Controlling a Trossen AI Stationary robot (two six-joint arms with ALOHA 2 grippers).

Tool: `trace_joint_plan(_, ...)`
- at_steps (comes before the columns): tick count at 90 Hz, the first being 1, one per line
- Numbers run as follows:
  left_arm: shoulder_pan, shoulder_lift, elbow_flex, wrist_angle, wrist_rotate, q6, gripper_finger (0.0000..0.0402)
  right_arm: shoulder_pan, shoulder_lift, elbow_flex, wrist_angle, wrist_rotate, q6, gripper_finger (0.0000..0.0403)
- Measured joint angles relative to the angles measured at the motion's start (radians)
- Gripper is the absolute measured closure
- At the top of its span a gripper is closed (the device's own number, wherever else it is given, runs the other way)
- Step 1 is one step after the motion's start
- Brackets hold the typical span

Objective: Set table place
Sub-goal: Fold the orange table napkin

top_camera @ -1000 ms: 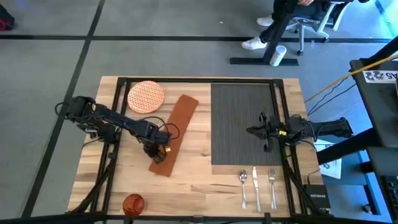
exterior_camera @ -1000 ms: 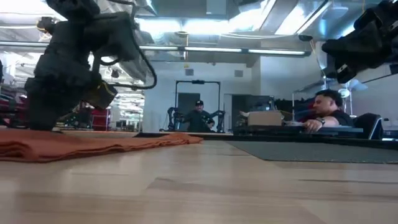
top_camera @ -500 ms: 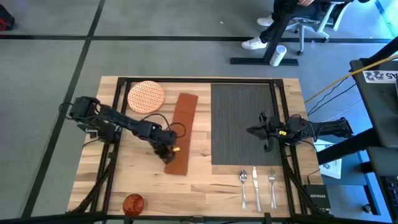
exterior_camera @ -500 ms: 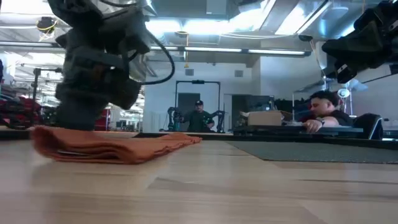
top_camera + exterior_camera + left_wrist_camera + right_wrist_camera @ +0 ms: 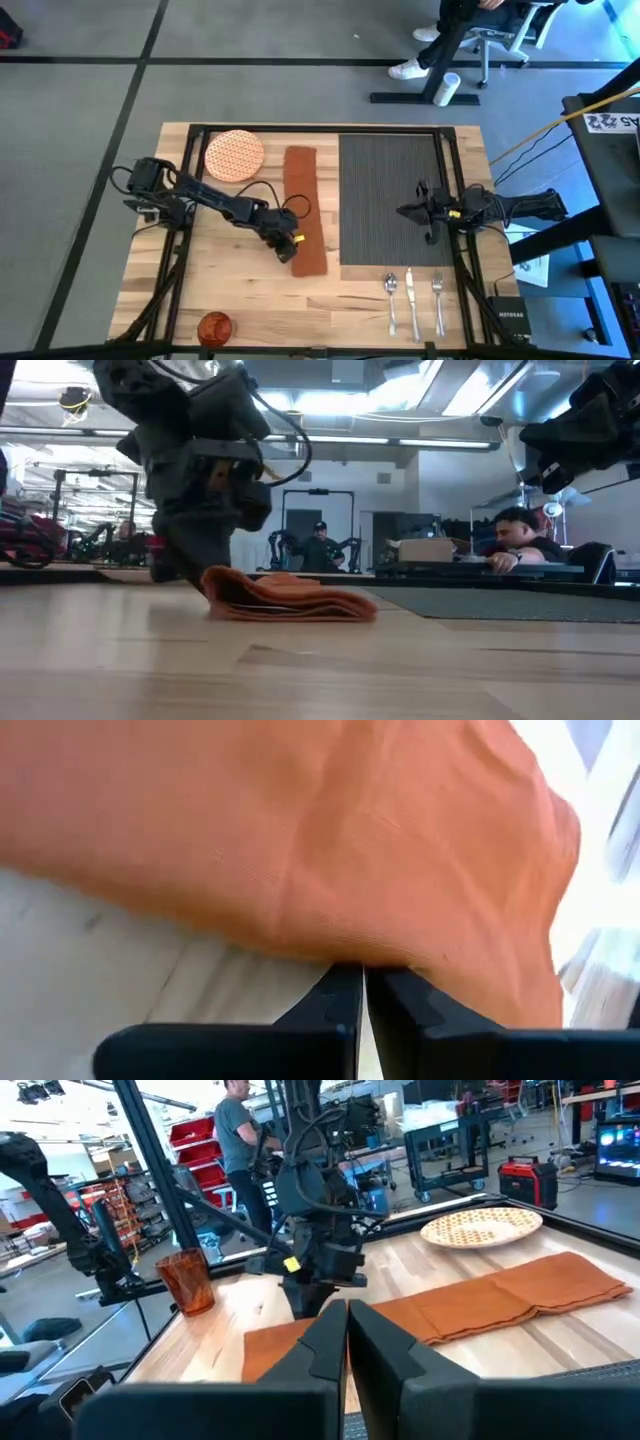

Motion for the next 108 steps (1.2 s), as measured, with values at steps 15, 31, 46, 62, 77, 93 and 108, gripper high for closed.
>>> trace_joint_plan(15,0.001,-0.004,0.034,0.049,-0.034,0.160,0.0401,0.000,0.000,-0.001,0.044,-0.004,0.001,0.0403)
trace_joint_plan(31,-0.003,-0.006,0.064,0.123,-0.006,0.254,0.0401,0.000,0.000,-0.001,0.146,-0.056,-0.010,0.0403)
trace_joint_plan(46,-0.032,-0.007,0.093,0.121,0.039,0.337,0.0401,0.000,0.010,0.000,0.160,-0.088,-0.007,0.0403)
trace_joint_plan(62,-0.083,-0.020,0.135,0.035,0.041,0.437,0.0401,0.001,0.111,0.000,0.166,-0.128,0.065,0.0403)
trace_joint_plan(77,-0.090,-0.055,0.201,-0.191,-0.238,0.524,0.0401,0.001,0.338,0.000,0.265,-0.121,0.121,0.0403)
trace_joint_plan(93,-0.008,-0.093,0.236,-0.388,-0.565,0.596,0.0401,0.001,0.654,0.060,0.401,-0.114,0.118,0.0403)
trace_joint_plan(108,0.146,-0.100,0.236,-0.428,-0.570,0.641,0.0401,0.001,0.973,0.222,0.399,-0.129,0.040,0.0403)
